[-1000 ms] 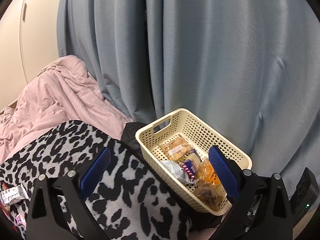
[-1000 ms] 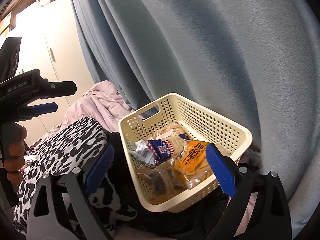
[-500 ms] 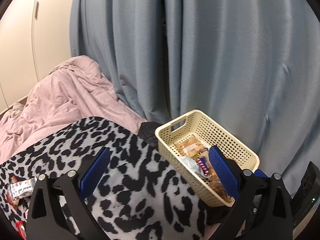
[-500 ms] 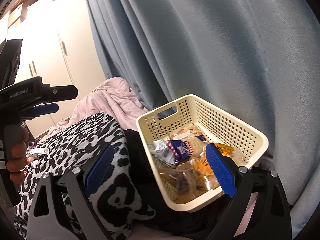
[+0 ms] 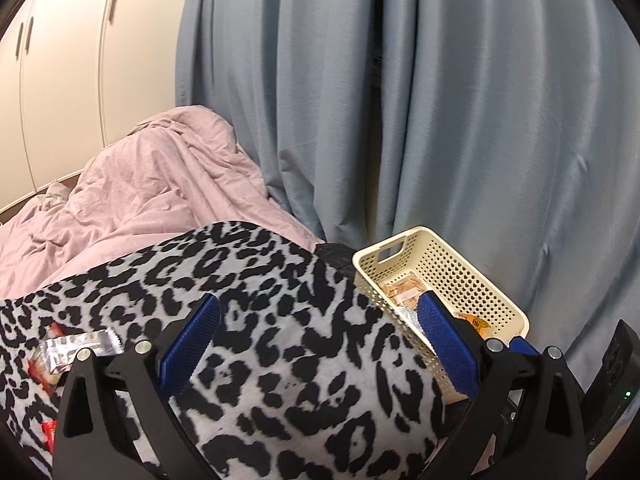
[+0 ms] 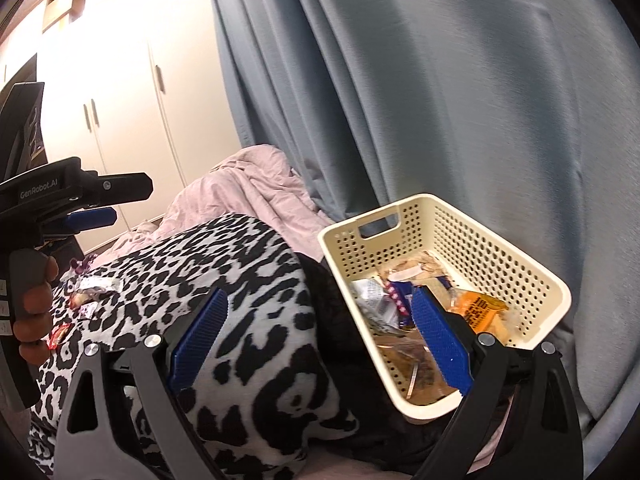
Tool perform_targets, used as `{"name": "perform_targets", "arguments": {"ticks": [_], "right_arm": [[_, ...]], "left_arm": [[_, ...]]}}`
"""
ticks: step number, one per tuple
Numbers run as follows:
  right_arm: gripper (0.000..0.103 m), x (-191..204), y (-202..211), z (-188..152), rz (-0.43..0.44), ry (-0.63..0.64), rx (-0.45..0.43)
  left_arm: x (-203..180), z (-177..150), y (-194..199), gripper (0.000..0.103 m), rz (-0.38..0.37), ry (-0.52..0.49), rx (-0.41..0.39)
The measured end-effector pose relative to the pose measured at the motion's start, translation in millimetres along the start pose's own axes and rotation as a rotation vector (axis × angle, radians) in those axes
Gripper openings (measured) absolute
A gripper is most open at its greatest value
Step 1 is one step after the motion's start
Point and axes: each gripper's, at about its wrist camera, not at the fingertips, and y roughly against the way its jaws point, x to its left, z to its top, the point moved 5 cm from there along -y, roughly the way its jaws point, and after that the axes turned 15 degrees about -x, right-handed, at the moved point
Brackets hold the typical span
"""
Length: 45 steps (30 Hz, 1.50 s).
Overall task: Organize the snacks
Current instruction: 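Move both grippers back over the remaining snacks on the bed, then grasp the round cake in clear red-edged wrapper with the left gripper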
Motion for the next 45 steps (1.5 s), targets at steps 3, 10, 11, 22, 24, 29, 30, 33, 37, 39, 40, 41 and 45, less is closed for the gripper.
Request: {"name": "perform_targets", "arguments": {"ticks": [3, 10, 11, 22, 24, 29, 30, 33, 37, 39, 40, 41, 45], "right_arm": [[0.095, 10, -1, 0, 0.015, 0.01, 0.001], [0.095, 29, -3, 0, 0.041, 0.034, 0.006], [0.095, 31, -3, 1, 0.044, 0.037, 0.006], [0.095, 62, -7, -3, 0.098, 0.069, 0.022], [0.095, 68, -9, -5, 0.112, 0.065, 0.03], [0.095, 87, -14, -10, 0.149, 0.078, 0.047], [0.095, 91, -14, -11, 0.154, 0.081, 0.049], [0.095, 101, -17, -13, 0.173, 0.09, 0.058], [0.095, 114, -21, -16, 0.197, 0.104, 0.068], [0.095, 119, -22, -17, 0.208, 0.108, 0.074], [0.095, 122, -23, -18, 0.214, 0.11, 0.078], [0.095, 125, -24, -19, 0.22, 0.112, 0.081], [0.095, 134, -27, -23, 0.246, 0.113, 0.1]], "left_arm": [[11, 1, 9, 0.098, 0.012, 0.012, -0.012], [33, 1, 26, 0.098, 0.037, 0.032, -0.029], [36, 0, 29, 0.098, 0.041, 0.036, -0.03], [94, -10, 60, 0.098, 0.141, 0.093, -0.045], [106, -13, 64, 0.098, 0.156, 0.117, -0.044], [138, -18, 80, 0.098, 0.213, 0.158, -0.055], [144, -19, 83, 0.098, 0.223, 0.164, -0.057], [165, -22, 93, 0.098, 0.267, 0.185, -0.063], [196, -28, 107, 0.098, 0.332, 0.214, -0.06], [211, -32, 112, 0.098, 0.362, 0.237, -0.055], [217, -34, 114, 0.098, 0.373, 0.245, -0.053], [222, -36, 115, 0.098, 0.383, 0.25, -0.049], [245, -48, 123, 0.098, 0.433, 0.264, -0.024]]}}
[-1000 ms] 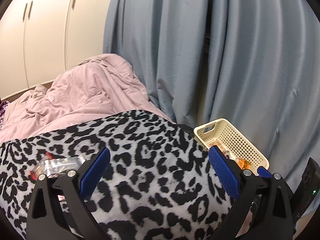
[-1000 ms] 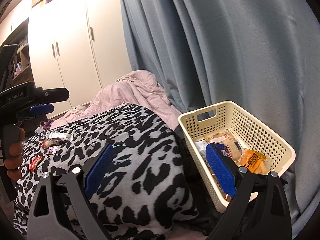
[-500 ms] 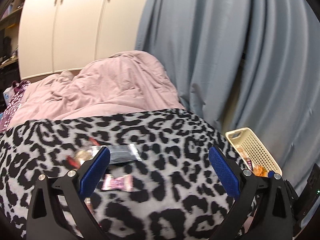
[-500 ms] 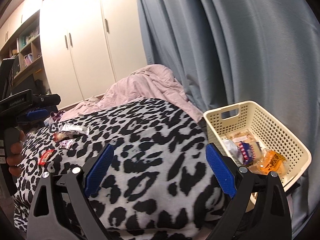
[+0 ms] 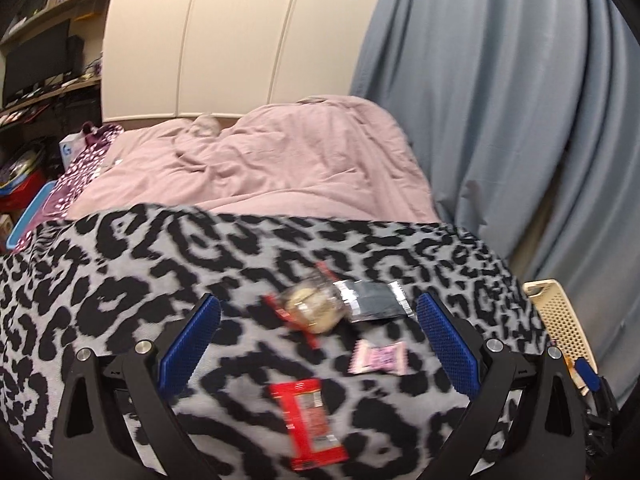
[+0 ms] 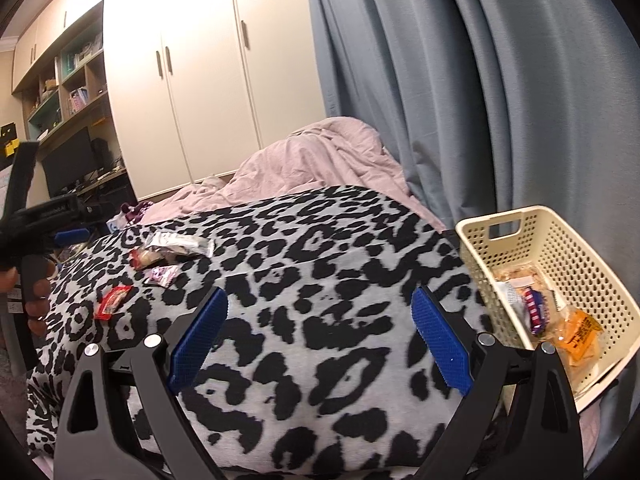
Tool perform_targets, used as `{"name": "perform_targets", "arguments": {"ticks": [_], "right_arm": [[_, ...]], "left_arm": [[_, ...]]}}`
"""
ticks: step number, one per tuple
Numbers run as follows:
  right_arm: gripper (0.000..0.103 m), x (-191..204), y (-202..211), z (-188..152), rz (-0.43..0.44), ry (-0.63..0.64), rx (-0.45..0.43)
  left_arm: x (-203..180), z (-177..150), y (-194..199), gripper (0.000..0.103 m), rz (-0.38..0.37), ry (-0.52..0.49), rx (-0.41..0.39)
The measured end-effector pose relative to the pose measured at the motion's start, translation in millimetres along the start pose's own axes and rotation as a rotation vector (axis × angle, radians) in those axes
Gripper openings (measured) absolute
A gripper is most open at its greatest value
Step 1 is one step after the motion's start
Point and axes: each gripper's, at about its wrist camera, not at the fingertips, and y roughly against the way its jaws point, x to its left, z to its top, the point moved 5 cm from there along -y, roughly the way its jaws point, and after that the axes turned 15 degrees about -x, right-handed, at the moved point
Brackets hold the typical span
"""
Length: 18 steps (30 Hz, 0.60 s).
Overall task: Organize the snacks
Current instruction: 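Grasp the round cake in clear red-edged wrapper with the left gripper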
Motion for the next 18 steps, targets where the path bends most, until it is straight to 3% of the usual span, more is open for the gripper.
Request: {"name": "perform_targets", "arguments": {"ticks": [6, 18], "right_arm": [[0.095, 13, -10, -6, 0.041, -0.012, 0.038], [0.095, 30, -18, -9, 0.081, -0.002, 0.062]], "left_arm": [[11, -13, -10, 0.098, 0.026, -0.03, 0.041], [-2, -39, -51, 0.097, 0.031, -0.296, 0.162]]}}
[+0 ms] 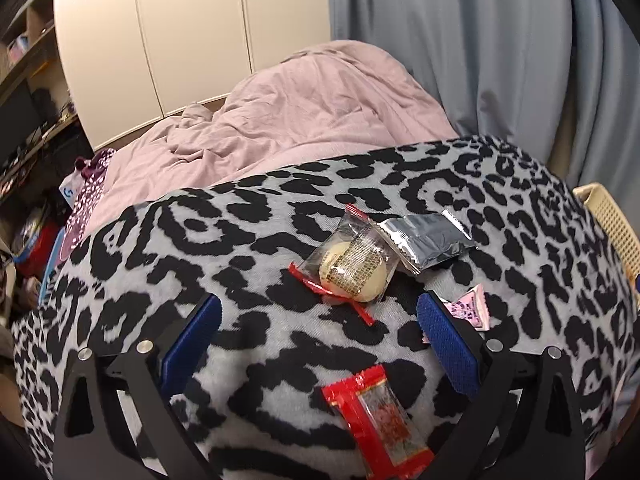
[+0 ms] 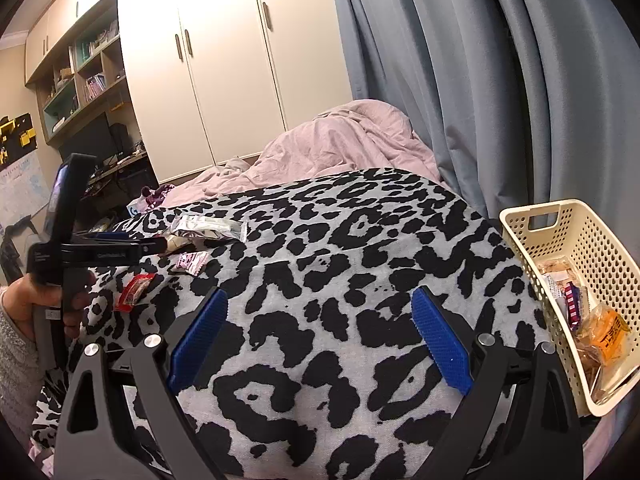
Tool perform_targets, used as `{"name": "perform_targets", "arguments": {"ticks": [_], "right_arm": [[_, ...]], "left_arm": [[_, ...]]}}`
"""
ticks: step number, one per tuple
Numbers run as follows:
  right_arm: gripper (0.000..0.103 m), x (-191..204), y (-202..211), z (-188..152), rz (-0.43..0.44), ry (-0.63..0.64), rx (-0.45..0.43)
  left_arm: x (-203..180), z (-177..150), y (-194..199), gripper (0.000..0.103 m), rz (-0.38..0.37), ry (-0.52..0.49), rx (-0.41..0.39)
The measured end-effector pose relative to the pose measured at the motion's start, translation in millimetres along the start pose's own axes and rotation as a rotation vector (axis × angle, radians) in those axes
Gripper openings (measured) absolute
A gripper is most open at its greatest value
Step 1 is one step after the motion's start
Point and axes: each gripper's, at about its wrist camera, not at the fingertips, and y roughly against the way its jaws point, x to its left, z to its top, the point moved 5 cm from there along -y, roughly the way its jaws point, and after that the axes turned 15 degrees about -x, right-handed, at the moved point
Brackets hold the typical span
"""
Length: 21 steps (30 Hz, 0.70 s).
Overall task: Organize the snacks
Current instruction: 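Grasp the round cake in clear red-edged wrapper with the left gripper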
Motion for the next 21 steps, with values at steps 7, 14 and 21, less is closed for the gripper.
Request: {"name": "perform_targets", "arguments": {"ticks": [7, 14, 21], "right_arm": [[0.095, 0, -4, -2, 0.002, -0.004, 0.006], [0.095, -3, -4, -2, 0.0, -0.011, 0.008], [0.095, -1, -6, -1, 0.014, -0.028, 0.018]], "left_arm": [[-7, 5, -23, 0.092, -0.031, -0.043, 0.041], [-13, 7, -41, 0.073, -0.062, -0.085, 0.07], [-18, 8, -38, 0.045, -0.093, -0.082, 0.048]]}}
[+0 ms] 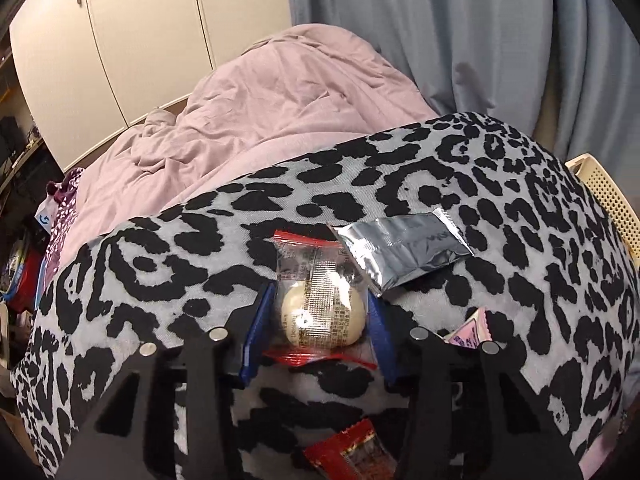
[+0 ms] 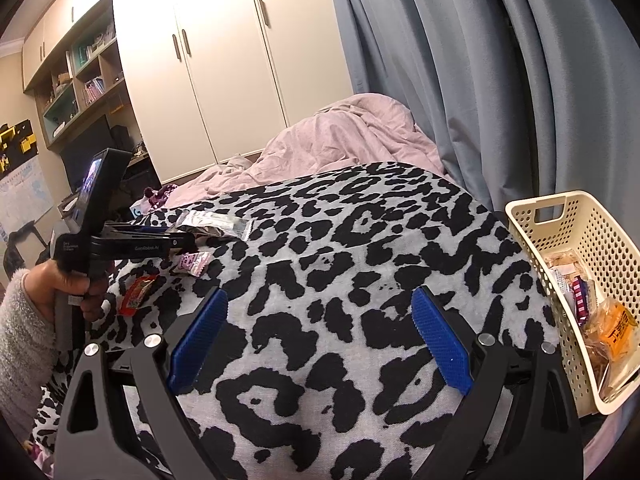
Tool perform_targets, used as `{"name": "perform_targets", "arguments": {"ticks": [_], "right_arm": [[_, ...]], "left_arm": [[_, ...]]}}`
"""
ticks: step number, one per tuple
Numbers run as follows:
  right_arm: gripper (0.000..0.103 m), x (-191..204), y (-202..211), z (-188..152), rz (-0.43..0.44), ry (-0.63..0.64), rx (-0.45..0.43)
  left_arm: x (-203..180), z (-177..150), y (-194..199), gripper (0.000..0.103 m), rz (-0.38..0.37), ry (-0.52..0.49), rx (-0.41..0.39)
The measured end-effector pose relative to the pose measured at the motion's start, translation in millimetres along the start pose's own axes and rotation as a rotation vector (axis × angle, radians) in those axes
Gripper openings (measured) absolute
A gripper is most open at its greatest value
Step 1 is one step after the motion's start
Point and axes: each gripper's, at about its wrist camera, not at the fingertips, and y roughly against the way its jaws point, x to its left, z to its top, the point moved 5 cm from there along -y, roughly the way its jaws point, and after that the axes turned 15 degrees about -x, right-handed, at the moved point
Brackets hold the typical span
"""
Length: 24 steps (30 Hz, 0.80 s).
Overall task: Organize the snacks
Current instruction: 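Grasp the round cake in clear red-edged wrapper with the left gripper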
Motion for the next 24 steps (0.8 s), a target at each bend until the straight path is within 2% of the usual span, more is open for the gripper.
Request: {"name": "perform_targets", "arguments": {"ticks": [9, 12, 17, 24], "right_arm": [[0.095, 24, -25, 16, 0.092, 0.039, 0.044], [0.095, 39, -45, 20, 0.132, 0.092, 0.068], [0.095, 64, -95, 18, 0.221, 0.142, 0.18], [0.095, 89, -147, 16, 0.226, 0.295, 0.256]], "left_arm": [[17, -7, 28, 0.043, 0.011, 0.094, -0.048], [27, -7, 40, 0.043, 0.02, 0.128, -0.076], [39, -7, 57, 0.043, 0.023, 0.157, -0.108], [50, -12, 71, 0.043, 0.014, 0.192, -0.134]]}}
